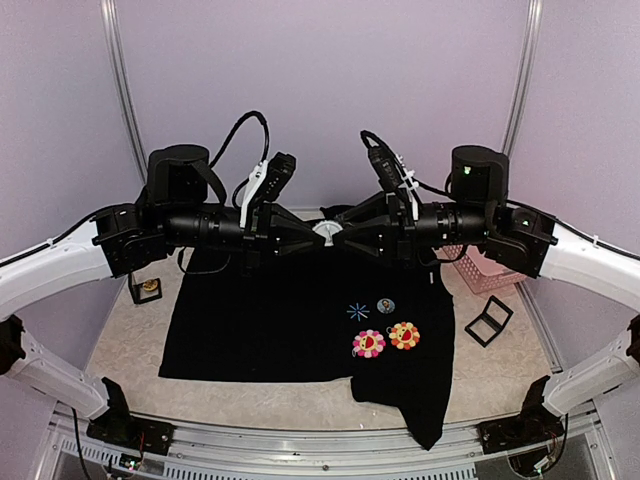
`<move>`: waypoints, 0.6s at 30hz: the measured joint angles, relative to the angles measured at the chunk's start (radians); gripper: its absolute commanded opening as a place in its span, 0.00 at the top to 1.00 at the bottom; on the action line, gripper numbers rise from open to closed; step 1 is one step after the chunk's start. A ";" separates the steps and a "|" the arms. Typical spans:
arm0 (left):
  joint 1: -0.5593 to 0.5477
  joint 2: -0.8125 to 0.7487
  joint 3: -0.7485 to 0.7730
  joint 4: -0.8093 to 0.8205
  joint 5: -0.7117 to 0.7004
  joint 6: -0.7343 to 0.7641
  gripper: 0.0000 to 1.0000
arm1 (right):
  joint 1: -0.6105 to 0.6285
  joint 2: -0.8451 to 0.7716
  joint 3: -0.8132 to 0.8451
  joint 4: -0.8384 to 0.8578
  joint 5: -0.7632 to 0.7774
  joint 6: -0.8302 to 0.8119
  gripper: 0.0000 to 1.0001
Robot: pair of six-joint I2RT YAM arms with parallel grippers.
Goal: Pin the brooch onto the clothing
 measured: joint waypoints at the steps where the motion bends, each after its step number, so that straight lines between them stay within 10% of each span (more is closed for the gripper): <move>1: -0.002 0.000 0.000 0.000 0.000 0.002 1.00 | 0.000 0.001 0.000 0.000 0.001 0.002 0.62; 18: -0.009 -0.005 -0.006 -0.022 -0.066 0.039 1.00 | -0.008 0.029 0.009 -0.012 0.029 0.089 0.78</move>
